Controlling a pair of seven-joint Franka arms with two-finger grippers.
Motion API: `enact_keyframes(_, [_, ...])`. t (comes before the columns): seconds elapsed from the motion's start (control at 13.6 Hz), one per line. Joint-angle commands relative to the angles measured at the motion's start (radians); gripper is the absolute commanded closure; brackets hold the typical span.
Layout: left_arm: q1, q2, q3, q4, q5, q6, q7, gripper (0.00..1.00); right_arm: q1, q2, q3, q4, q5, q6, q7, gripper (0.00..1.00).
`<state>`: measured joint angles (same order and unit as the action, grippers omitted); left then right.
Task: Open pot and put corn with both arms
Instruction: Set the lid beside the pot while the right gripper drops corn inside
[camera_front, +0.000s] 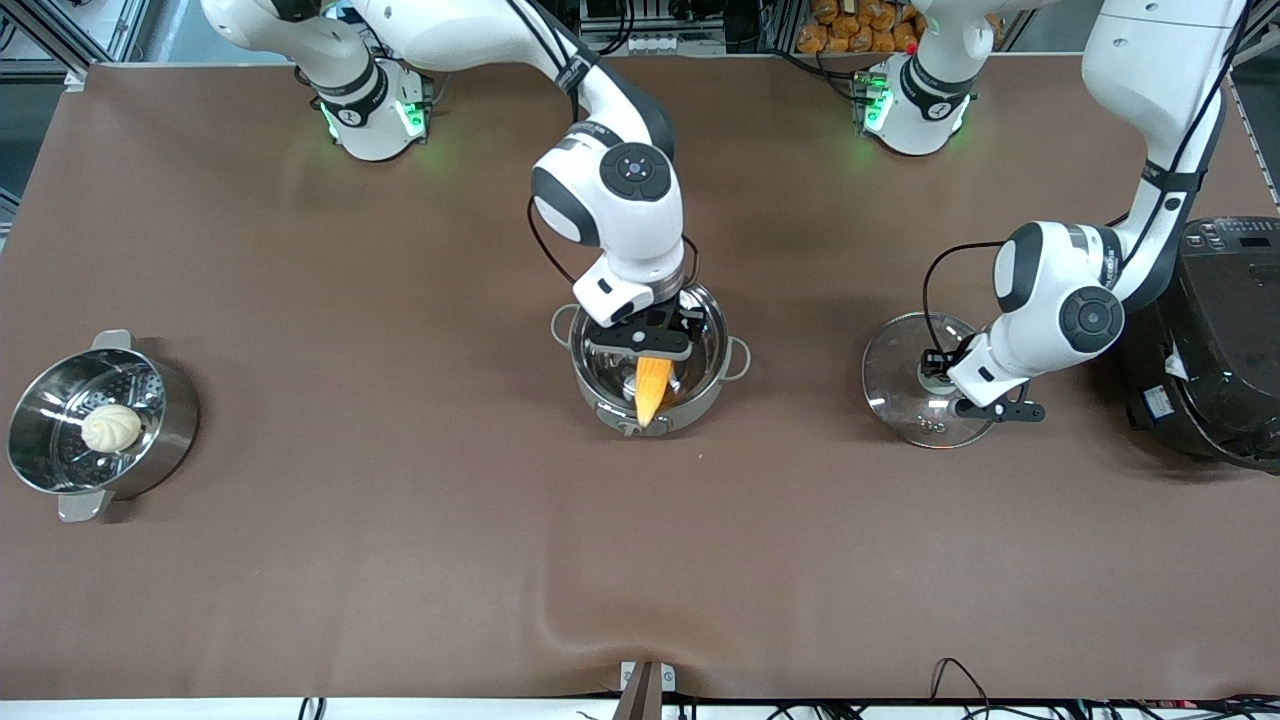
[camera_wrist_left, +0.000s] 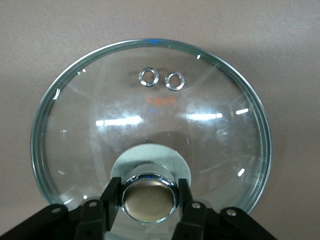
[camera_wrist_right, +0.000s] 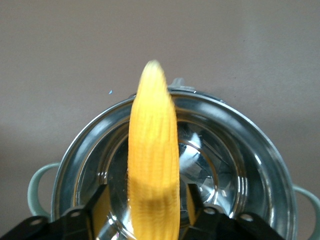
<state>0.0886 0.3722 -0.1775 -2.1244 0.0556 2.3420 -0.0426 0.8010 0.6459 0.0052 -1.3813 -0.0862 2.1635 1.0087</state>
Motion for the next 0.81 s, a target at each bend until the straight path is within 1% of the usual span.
enact_keyframes(0.0, [0.005,-0.01,-0.007,0.009,0.001,0.003,-0.006,0.0,-0.009,-0.032,0.012,0.022,-0.021,-0.066,0.01,0.0])
enact_keyframes(0.07, [0.003,-0.015,-0.007,0.011,0.001,0.002,-0.006,0.0,-0.025,-0.085,0.01,0.019,-0.011,-0.112,0.013,0.0])
enact_keyframes(0.22, [0.0,-0.035,-0.008,0.029,0.001,-0.007,-0.006,0.0,-0.084,-0.178,0.018,0.024,0.002,-0.27,0.005,0.0])
enact_keyframes(0.29, [0.002,-0.054,-0.008,0.041,0.001,-0.015,-0.002,0.0,-0.106,-0.219,0.012,0.024,0.002,-0.316,-0.005,0.0])
enact_keyframes(0.37, [0.005,-0.079,-0.008,0.052,0.001,-0.05,0.001,0.0,-0.136,-0.239,0.012,0.024,-0.009,-0.336,-0.072,0.0])
enact_keyframes(0.44, [0.006,-0.097,-0.008,0.079,0.001,-0.084,0.003,0.0,-0.167,-0.264,0.01,0.024,0.002,-0.35,-0.187,0.0])
enact_keyframes(0.51, [0.005,-0.116,-0.008,0.113,0.001,-0.127,0.0,0.0,-0.222,-0.288,0.015,0.024,0.011,-0.376,-0.273,0.0])
enact_keyframes(0.66, [0.0,-0.154,-0.01,0.193,0.001,-0.238,-0.003,0.0,-0.319,-0.34,0.013,0.025,0.075,-0.491,-0.369,0.0])
enact_keyframes(0.74, [0.0,-0.173,-0.01,0.234,-0.002,-0.297,-0.005,0.0,-0.347,-0.369,0.009,0.025,0.075,-0.546,-0.399,0.0])
